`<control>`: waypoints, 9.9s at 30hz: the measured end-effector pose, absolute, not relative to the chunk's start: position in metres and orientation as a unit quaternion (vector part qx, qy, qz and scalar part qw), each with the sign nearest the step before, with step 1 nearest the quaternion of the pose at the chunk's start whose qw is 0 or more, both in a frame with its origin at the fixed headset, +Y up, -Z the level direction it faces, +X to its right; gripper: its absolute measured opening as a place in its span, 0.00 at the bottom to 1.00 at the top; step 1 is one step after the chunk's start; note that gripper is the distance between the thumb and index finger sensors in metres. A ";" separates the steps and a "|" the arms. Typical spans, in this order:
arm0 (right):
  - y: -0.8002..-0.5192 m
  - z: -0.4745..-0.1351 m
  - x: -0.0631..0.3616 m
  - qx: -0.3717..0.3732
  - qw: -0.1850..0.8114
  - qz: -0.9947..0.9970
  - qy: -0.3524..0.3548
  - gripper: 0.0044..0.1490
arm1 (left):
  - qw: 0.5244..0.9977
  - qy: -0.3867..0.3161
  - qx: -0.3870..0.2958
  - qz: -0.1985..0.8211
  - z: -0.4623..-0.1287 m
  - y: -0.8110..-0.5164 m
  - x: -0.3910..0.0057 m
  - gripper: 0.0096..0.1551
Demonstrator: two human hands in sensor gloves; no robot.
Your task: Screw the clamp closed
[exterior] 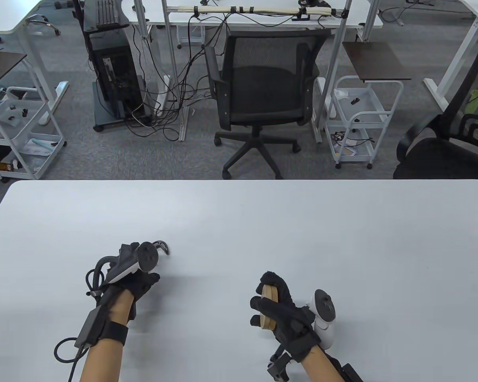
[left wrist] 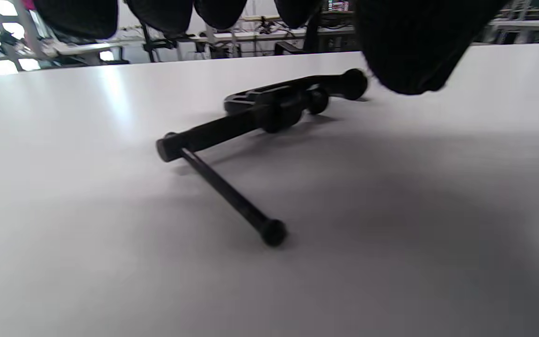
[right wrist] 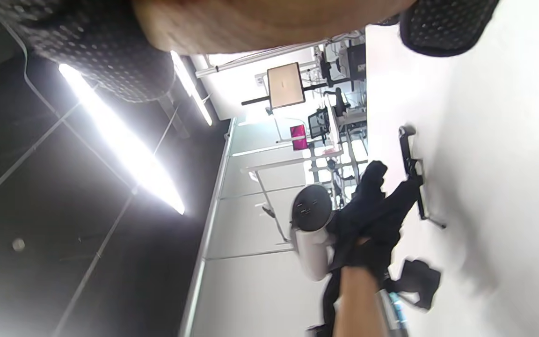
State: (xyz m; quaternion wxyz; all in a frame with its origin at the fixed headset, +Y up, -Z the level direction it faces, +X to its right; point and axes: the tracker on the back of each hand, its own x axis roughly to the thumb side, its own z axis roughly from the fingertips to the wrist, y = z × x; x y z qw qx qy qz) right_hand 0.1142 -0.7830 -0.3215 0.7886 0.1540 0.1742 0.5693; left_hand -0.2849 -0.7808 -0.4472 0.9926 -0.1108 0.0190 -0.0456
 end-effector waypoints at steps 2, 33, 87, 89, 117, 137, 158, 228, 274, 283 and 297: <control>-0.784 -0.322 0.114 0.153 0.800 0.552 0.180 0.58 | 0.992 0.022 -0.114 -0.055 -0.455 -0.785 -0.287 0.55; -0.789 -0.326 0.129 0.124 0.821 0.530 0.169 0.58 | 0.986 -0.027 -0.141 -0.086 -0.500 -0.807 -0.278 0.42; -0.778 -0.325 0.122 0.197 0.722 0.646 0.149 0.49 | 0.933 -0.144 0.073 0.321 -0.367 -0.703 -0.167 0.52; -0.774 -0.325 0.123 0.211 0.701 0.667 0.137 0.48 | 0.939 -0.144 0.086 0.300 -0.360 -0.694 -0.167 0.53; -0.780 -0.307 0.069 0.347 0.559 0.737 0.155 0.53 | 0.895 -0.188 0.065 0.398 -0.310 -0.756 -0.145 0.53; -0.789 -0.323 0.094 0.237 0.660 0.699 0.140 0.49 | 0.913 -0.268 0.050 0.303 -0.301 -0.741 -0.130 0.61; -0.800 -0.327 0.119 0.168 0.778 0.590 0.133 0.49 | 0.731 -0.110 -0.204 0.642 -0.326 -0.813 -0.168 0.40; -0.804 -0.325 0.121 0.130 0.812 0.555 0.122 0.49 | 0.827 -0.093 -0.012 0.554 -0.323 -0.798 -0.171 0.31; -0.801 -0.325 0.125 0.133 0.822 0.541 0.119 0.49 | 0.780 -0.106 -0.140 0.601 -0.326 -0.814 -0.167 0.40; -0.803 -0.322 0.113 0.144 0.811 0.549 0.140 0.50 | 0.751 -0.158 -0.110 0.632 -0.328 -0.812 -0.160 0.34; -0.804 -0.322 0.114 0.136 0.816 0.544 0.137 0.50 | 0.766 -0.185 -0.038 0.614 -0.326 -0.801 -0.160 0.26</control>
